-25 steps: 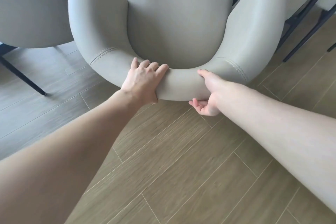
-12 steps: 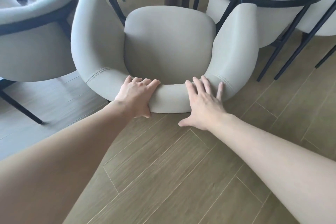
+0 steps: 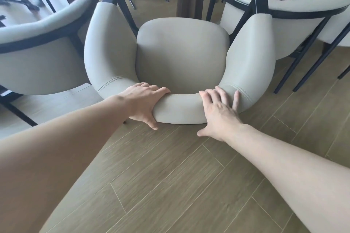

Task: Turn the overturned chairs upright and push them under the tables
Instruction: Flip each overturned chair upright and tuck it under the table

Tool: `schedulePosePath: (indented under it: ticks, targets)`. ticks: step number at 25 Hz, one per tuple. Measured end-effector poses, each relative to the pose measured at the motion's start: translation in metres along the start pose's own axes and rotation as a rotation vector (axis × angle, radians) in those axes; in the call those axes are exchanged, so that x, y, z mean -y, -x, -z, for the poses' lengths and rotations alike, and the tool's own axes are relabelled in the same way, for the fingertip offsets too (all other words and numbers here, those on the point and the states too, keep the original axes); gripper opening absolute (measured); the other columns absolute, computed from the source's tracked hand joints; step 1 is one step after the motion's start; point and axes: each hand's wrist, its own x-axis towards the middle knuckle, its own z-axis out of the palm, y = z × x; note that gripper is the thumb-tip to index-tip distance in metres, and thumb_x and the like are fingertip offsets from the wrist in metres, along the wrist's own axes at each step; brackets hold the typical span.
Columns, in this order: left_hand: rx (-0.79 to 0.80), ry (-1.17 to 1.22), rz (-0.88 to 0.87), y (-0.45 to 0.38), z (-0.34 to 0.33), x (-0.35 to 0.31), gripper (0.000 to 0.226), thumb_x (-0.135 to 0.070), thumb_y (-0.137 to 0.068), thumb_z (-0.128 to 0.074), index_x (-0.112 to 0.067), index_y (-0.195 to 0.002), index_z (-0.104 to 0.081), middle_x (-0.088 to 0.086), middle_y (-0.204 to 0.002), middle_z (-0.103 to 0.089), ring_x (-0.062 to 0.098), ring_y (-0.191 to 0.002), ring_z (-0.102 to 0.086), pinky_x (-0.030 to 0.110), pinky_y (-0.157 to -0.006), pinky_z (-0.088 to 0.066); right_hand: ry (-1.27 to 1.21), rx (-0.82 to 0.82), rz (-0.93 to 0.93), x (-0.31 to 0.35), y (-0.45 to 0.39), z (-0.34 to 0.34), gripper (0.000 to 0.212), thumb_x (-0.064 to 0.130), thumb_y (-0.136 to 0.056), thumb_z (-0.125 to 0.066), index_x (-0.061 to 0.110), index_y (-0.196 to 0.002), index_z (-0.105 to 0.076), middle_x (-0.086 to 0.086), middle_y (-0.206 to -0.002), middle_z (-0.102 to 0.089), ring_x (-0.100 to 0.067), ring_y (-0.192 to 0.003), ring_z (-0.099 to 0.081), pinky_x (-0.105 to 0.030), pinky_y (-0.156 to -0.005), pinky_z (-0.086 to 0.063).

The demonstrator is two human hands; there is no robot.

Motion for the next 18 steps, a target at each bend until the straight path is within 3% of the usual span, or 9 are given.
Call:
schedulePosePath:
  ticks: [3,6,9,13,15,18]
  targets:
    - [0.033,0.014,-0.052,-0.007,0.007,0.022,0.115,-0.073,-0.048,-0.078,-0.04,-0.145,-0.027,-0.01,-0.131,-0.057,0.02,-0.118,-0.055,0.037,-0.104,-0.042,-0.024,-0.023,-0.003,-0.002,-0.01,0.004,0.125,0.056,-0.058,-0.087,0.022,-0.153,-0.013,0.006,-0.158,-0.018,-0.023,-0.153,0.002,-0.065,-0.115,0.009]
    - [0.033,-0.068,-0.115,-0.008,0.013,0.05,0.12,-0.082,-0.046,-0.066,-0.041,-0.15,-0.022,-0.015,-0.141,-0.052,0.015,-0.125,-0.051,0.035,-0.111,-0.033,0.004,-0.024,-0.015,-0.005,-0.019,0.006,0.122,0.052,-0.062,-0.086,0.022,-0.154,-0.013,0.007,-0.16,-0.017,-0.022,-0.154,0.004,-0.065,-0.116,0.008]
    - [0.008,-0.131,-0.132,-0.014,0.022,0.076,0.113,-0.077,-0.05,-0.063,-0.037,-0.151,-0.029,-0.016,-0.139,-0.055,0.013,-0.124,-0.054,0.032,-0.111,-0.035,0.086,-0.045,0.0,-0.011,-0.035,0.013,0.116,0.046,-0.067,-0.084,0.02,-0.155,-0.014,0.005,-0.163,-0.018,-0.021,-0.155,-0.001,-0.069,-0.114,0.004]
    - [0.053,-0.122,-0.099,-0.021,0.031,0.077,0.084,-0.069,-0.046,-0.06,-0.034,-0.121,-0.047,-0.013,-0.094,-0.066,0.017,-0.089,-0.066,0.035,-0.079,-0.055,0.159,-0.021,0.15,-0.021,-0.046,0.026,0.097,0.047,-0.067,-0.08,0.019,-0.146,-0.032,0.004,-0.146,-0.04,-0.02,-0.144,-0.03,-0.072,-0.113,-0.007]
    - [0.05,-0.132,-0.092,-0.019,0.029,0.074,0.082,-0.07,-0.044,-0.057,-0.034,-0.117,-0.049,-0.012,-0.087,-0.065,0.018,-0.08,-0.066,0.034,-0.069,-0.056,0.232,0.044,0.264,-0.029,-0.05,0.034,0.089,0.049,-0.065,-0.079,0.019,-0.139,-0.039,0.004,-0.136,-0.047,-0.02,-0.134,-0.041,-0.071,-0.112,-0.017]
    - [0.005,-0.155,-0.084,-0.018,0.027,0.064,0.08,-0.071,-0.043,-0.053,-0.033,-0.114,-0.05,-0.01,-0.083,-0.067,0.019,-0.075,-0.066,0.032,-0.065,-0.055,0.272,0.101,0.348,-0.047,-0.056,0.046,0.087,0.052,-0.067,-0.077,0.021,-0.139,-0.039,0.006,-0.135,-0.049,-0.019,-0.132,-0.043,-0.068,-0.112,-0.023]
